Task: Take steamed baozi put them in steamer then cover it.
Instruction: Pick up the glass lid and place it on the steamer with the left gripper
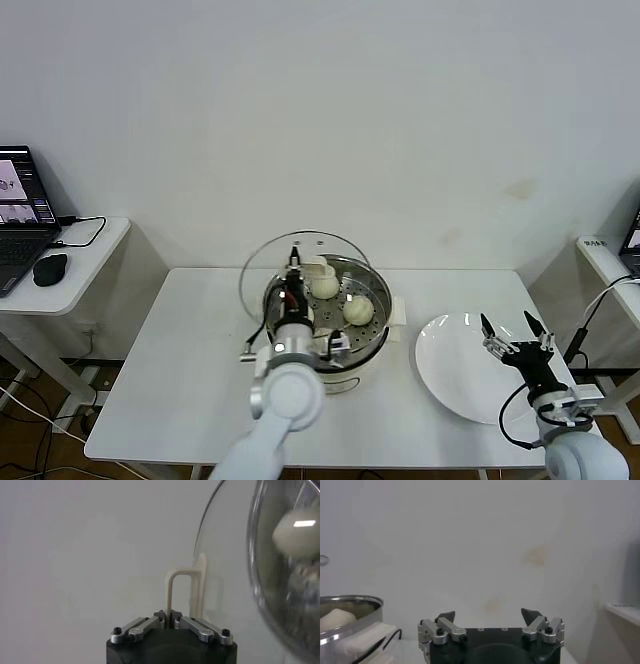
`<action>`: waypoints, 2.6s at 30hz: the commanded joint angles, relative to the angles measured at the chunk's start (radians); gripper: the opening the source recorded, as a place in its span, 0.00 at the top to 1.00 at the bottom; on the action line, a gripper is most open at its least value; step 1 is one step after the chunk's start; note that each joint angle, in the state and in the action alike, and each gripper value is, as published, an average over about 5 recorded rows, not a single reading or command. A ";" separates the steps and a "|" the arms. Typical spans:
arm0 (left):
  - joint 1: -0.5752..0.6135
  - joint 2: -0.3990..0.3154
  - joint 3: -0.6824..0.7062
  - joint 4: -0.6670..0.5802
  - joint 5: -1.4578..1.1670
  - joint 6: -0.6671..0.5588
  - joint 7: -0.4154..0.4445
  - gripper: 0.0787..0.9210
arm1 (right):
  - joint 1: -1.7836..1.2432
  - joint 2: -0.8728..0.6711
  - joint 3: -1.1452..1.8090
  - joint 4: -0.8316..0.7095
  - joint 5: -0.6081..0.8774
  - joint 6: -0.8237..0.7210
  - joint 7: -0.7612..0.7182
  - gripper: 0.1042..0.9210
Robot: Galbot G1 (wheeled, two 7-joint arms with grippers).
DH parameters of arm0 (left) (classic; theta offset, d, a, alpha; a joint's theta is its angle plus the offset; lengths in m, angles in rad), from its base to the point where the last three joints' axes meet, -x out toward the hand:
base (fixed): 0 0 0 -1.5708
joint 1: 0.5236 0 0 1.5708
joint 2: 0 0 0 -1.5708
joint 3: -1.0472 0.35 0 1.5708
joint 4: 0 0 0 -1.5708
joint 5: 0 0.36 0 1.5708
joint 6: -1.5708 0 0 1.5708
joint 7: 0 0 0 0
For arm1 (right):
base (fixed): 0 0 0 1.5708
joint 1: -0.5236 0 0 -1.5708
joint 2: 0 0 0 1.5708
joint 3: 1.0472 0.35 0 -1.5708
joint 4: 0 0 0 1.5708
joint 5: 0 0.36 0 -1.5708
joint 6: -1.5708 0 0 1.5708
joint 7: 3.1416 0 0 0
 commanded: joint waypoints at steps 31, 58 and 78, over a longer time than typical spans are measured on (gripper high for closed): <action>0.002 -0.097 0.012 0.134 0.011 0.000 0.003 0.93 | 0.007 0.014 -0.015 -0.024 -0.031 0.019 -0.010 0.12; 0.013 -0.097 0.002 0.167 -0.004 -0.012 -0.036 0.93 | 0.003 0.017 -0.016 -0.028 -0.034 0.029 -0.016 0.12; 0.036 -0.081 0.008 0.105 -0.011 -0.027 -0.031 0.84 | 0.002 0.020 -0.015 -0.029 -0.036 0.031 -0.019 0.12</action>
